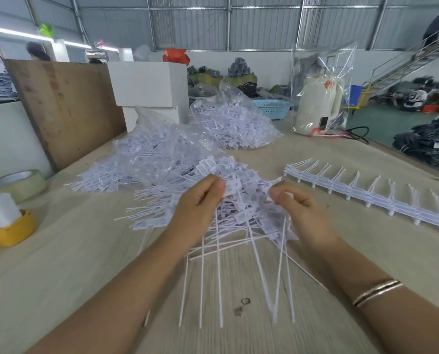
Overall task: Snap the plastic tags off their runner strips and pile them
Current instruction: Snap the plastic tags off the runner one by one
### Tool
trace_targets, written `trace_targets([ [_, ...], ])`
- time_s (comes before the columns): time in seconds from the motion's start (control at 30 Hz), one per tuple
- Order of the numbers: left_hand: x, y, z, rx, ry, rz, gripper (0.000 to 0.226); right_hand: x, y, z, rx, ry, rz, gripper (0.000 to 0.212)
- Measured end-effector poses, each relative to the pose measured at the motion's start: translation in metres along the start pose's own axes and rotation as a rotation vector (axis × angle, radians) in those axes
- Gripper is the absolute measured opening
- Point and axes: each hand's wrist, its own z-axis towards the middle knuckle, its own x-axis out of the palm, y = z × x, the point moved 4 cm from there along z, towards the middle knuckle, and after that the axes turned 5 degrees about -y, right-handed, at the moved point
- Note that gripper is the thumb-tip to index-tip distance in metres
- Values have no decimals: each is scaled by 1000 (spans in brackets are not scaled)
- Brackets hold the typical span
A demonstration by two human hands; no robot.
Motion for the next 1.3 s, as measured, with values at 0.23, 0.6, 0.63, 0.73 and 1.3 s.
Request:
trace_targets([
  [0.23,6,1,-5,171,94,394,9,-1,2,12,-301,50,-970,8],
  [0.6,12,-6,-7,173,165,447,30,19,6,1,-199,178,-221,30],
  [0.63,11,-6,-7,163,173,451,34,19,6,1,-182,185,-156,27],
  [0.73,13,-9,-7,197,228,538,38,18,5,1,-119,197,-47,20],
  [1.3,26,-21,-10,69,47,-1,32,26,6,-3,-127,137,222,20],
])
